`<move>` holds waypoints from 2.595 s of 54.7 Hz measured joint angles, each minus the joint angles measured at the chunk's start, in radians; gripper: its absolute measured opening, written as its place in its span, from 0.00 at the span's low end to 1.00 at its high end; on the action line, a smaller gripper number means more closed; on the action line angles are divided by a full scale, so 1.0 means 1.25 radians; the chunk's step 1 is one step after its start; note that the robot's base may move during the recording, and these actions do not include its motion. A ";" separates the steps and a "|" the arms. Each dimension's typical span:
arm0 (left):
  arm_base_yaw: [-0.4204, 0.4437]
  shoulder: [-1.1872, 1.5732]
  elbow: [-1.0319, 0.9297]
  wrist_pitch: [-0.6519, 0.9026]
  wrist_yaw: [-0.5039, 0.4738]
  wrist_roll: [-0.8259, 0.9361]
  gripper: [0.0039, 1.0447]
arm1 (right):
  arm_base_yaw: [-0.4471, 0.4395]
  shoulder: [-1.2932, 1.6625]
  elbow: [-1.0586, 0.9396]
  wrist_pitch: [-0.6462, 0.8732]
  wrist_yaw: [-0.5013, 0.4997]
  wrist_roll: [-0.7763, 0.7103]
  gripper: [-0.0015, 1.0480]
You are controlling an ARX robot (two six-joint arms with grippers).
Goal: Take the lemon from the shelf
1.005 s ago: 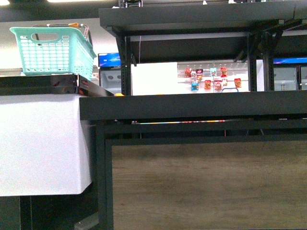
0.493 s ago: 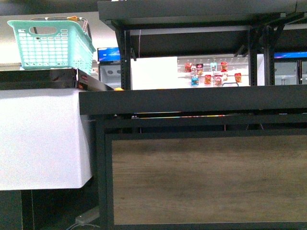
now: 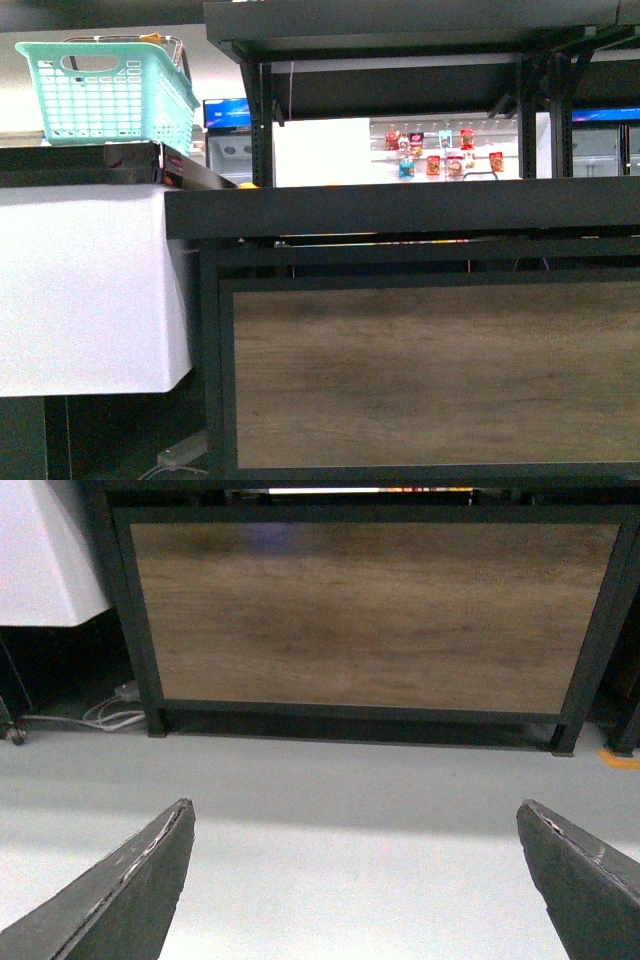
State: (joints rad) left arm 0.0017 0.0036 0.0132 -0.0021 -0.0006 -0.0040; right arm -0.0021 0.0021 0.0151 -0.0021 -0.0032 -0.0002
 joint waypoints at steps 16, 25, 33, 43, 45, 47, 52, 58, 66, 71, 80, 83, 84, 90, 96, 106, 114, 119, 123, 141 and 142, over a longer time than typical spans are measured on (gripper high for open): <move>0.000 0.000 0.000 0.000 0.000 0.000 0.93 | 0.000 0.000 0.000 0.000 0.000 0.000 0.93; 0.000 0.000 0.000 0.000 0.000 0.000 0.93 | 0.000 0.000 0.000 0.000 0.000 0.000 0.93; 0.000 0.000 0.000 0.000 0.000 0.000 0.93 | 0.000 0.000 0.000 0.000 0.000 0.000 0.93; 0.000 0.000 0.000 0.000 0.000 0.000 0.93 | 0.000 0.000 0.000 0.000 0.000 0.000 0.93; 0.000 0.000 0.000 0.000 0.000 0.000 0.93 | 0.000 0.000 0.000 0.000 0.000 0.000 0.93; 0.000 0.000 0.000 0.000 0.000 0.000 0.93 | 0.000 0.000 0.000 0.000 0.000 0.000 0.93; 0.000 0.000 0.000 0.000 0.000 0.000 0.93 | 0.000 0.000 0.000 0.000 0.000 0.000 0.93; 0.000 0.000 0.000 0.000 0.000 0.000 0.93 | 0.000 0.000 0.000 0.000 0.000 0.000 0.93; 0.000 0.000 0.000 0.000 0.001 0.000 0.93 | 0.000 0.000 0.000 0.000 0.000 0.000 0.93; 0.000 0.000 0.000 0.000 0.000 0.000 0.93 | 0.000 0.000 0.000 0.000 0.000 0.000 0.93; 0.000 0.000 0.000 0.000 0.001 0.000 0.93 | 0.000 0.000 0.000 0.000 0.000 0.000 0.93; 0.000 0.000 0.000 0.000 0.000 0.000 0.93 | 0.000 0.000 0.000 0.000 0.000 0.000 0.93; 0.000 0.000 0.000 0.000 0.000 0.000 0.93 | 0.000 0.000 0.000 0.000 0.001 0.000 0.93; 0.000 0.000 0.000 0.000 0.000 0.000 0.93 | 0.000 0.000 0.000 0.000 0.001 0.000 0.93; 0.000 0.000 0.000 0.000 0.000 0.000 0.93 | 0.000 0.000 0.000 0.000 0.002 0.000 0.93; 0.000 0.000 0.000 0.000 0.000 0.000 0.93 | 0.000 0.000 0.000 0.000 0.002 0.000 0.93; 0.000 0.000 0.000 0.000 0.000 0.000 0.93 | 0.000 0.000 0.000 0.000 0.002 0.000 0.93; 0.000 0.000 0.000 0.000 0.000 0.000 0.93 | 0.000 0.000 0.000 0.000 0.002 0.000 0.93; 0.000 0.000 0.000 0.000 0.001 0.000 0.93 | 0.000 0.000 0.000 0.000 0.001 0.000 0.93; 0.000 0.000 0.000 0.000 0.000 0.000 0.93 | 0.000 0.000 0.000 0.000 0.001 0.000 0.93; 0.000 0.000 0.000 0.000 0.000 0.000 0.93 | 0.000 0.000 0.000 0.000 0.001 0.000 0.93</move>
State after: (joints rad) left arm 0.0017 0.0032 0.0132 -0.0021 -0.0006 -0.0040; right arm -0.0017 0.0021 0.0151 -0.0021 -0.0017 -0.0006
